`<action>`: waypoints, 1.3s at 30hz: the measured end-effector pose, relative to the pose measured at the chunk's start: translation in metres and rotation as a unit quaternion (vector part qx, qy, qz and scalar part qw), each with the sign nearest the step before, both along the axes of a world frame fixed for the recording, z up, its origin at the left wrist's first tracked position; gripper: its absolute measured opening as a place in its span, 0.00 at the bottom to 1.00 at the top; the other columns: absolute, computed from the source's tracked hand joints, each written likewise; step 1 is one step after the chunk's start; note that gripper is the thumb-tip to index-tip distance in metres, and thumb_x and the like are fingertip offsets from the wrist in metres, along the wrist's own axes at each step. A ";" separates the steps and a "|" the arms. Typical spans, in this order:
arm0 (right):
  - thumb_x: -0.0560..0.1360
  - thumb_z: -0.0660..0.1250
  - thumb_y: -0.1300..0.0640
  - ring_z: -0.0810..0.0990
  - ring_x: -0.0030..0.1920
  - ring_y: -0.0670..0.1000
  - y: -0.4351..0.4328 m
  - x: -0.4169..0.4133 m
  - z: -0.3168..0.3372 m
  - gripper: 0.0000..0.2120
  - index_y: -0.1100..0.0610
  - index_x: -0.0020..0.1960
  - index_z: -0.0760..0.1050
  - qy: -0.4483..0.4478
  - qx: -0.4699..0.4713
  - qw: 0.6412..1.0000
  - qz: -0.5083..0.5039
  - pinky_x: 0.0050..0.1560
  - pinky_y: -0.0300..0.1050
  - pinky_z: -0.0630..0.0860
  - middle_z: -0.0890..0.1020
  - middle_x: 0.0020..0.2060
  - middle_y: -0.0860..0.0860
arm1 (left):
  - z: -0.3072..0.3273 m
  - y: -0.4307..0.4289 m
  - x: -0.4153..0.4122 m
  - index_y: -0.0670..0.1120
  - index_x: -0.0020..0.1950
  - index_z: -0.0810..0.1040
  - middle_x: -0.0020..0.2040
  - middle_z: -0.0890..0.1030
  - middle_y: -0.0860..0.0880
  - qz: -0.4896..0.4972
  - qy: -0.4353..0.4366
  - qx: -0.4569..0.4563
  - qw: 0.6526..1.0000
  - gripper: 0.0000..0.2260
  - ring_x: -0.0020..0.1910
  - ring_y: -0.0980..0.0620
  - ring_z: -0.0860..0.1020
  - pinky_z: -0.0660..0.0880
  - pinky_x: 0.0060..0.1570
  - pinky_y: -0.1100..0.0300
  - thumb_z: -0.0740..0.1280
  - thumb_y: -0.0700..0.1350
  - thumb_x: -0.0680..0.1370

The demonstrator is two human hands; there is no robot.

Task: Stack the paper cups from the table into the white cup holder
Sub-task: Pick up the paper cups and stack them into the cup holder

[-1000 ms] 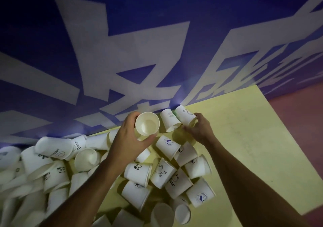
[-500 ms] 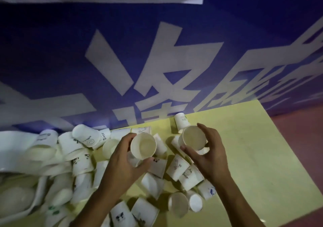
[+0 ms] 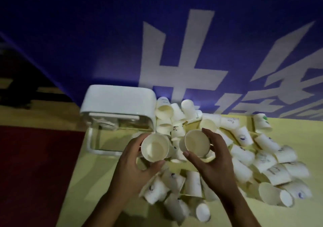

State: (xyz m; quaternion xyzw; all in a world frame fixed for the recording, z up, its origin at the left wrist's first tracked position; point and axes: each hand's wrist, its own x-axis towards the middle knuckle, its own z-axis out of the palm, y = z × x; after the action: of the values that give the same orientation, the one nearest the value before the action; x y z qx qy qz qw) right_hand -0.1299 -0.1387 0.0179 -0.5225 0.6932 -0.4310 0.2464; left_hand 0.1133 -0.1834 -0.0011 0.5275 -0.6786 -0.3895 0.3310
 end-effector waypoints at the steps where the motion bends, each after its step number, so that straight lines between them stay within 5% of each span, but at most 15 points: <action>1: 0.65 0.82 0.40 0.77 0.62 0.43 0.000 0.012 -0.001 0.37 0.50 0.69 0.73 -0.003 0.000 1.000 0.002 0.58 0.41 0.76 0.77 0.62 0.40 | -0.002 0.000 0.013 0.55 0.73 0.72 0.69 0.76 0.60 0.005 -0.002 0.001 1.000 0.35 0.67 0.58 0.76 0.74 0.60 0.66 0.80 0.59 0.69; 7: 0.65 0.83 0.44 0.77 0.62 0.45 -0.010 0.080 -0.009 0.36 0.52 0.68 0.74 0.001 0.010 1.000 -0.001 0.57 0.40 0.75 0.78 0.61 0.42 | -0.015 -0.016 0.080 0.57 0.70 0.71 0.65 0.78 0.62 0.036 0.006 0.030 0.999 0.33 0.63 0.60 0.77 0.74 0.57 0.69 0.80 0.58 0.69; 17: 0.64 0.77 0.39 0.72 0.59 0.30 -0.007 0.083 -0.010 0.34 0.44 0.67 0.71 0.014 0.046 0.998 -0.048 0.53 0.23 0.68 0.74 0.59 0.33 | -0.062 -0.062 0.052 0.56 0.75 0.70 0.70 0.77 0.54 -0.012 -0.085 0.074 0.994 0.37 0.68 0.53 0.75 0.74 0.64 0.58 0.76 0.64 0.68; 22: 0.64 0.78 0.38 0.73 0.60 0.32 -0.010 0.079 -0.019 0.39 0.49 0.71 0.72 0.012 0.058 0.997 -0.052 0.54 0.31 0.71 0.76 0.61 0.40 | -0.084 -0.069 0.045 0.57 0.75 0.68 0.69 0.78 0.54 -0.038 -0.161 0.096 0.982 0.36 0.65 0.50 0.77 0.75 0.59 0.58 0.77 0.61 0.70; 28: 0.65 0.82 0.43 0.77 0.62 0.40 -0.030 0.092 -0.031 0.38 0.50 0.70 0.73 -0.016 0.049 0.999 -0.014 0.59 0.34 0.75 0.78 0.62 0.41 | -0.091 -0.070 0.045 0.63 0.67 0.70 0.59 0.81 0.61 -0.021 -0.123 0.134 0.983 0.34 0.57 0.54 0.80 0.81 0.53 0.51 0.81 0.59 0.66; 33: 0.66 0.83 0.47 0.77 0.63 0.43 -0.057 0.124 -0.047 0.36 0.48 0.69 0.72 -0.015 0.027 0.998 0.059 0.61 0.39 0.75 0.77 0.62 0.39 | -0.086 -0.066 0.061 0.64 0.78 0.54 0.68 0.74 0.60 -0.068 -0.100 0.165 0.979 0.48 0.65 0.57 0.75 0.77 0.60 0.54 0.81 0.55 0.68; 37: 0.67 0.81 0.44 0.75 0.61 0.39 -0.068 0.134 -0.066 0.35 0.44 0.70 0.71 -0.001 0.067 0.994 0.089 0.59 0.33 0.72 0.76 0.61 0.37 | -0.087 -0.060 0.077 0.62 0.79 0.57 0.72 0.73 0.57 -0.049 -0.053 0.199 0.977 0.37 0.71 0.56 0.73 0.75 0.67 0.51 0.74 0.47 0.77; 39: 0.66 0.80 0.44 0.76 0.61 0.42 -0.072 0.136 -0.077 0.35 0.46 0.70 0.72 0.037 0.095 0.991 0.090 0.59 0.38 0.74 0.77 0.61 0.40 | -0.084 -0.061 0.076 0.59 0.78 0.64 0.67 0.76 0.59 -0.021 -0.026 0.219 0.975 0.27 0.68 0.57 0.75 0.74 0.64 0.59 0.69 0.49 0.81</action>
State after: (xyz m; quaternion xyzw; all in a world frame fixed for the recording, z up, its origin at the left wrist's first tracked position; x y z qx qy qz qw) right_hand 0.0063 -0.2112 -0.0594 -0.5726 0.6896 -0.3198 0.3071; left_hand 0.1894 -0.2449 -0.0847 0.5827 -0.5964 -0.5215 0.1813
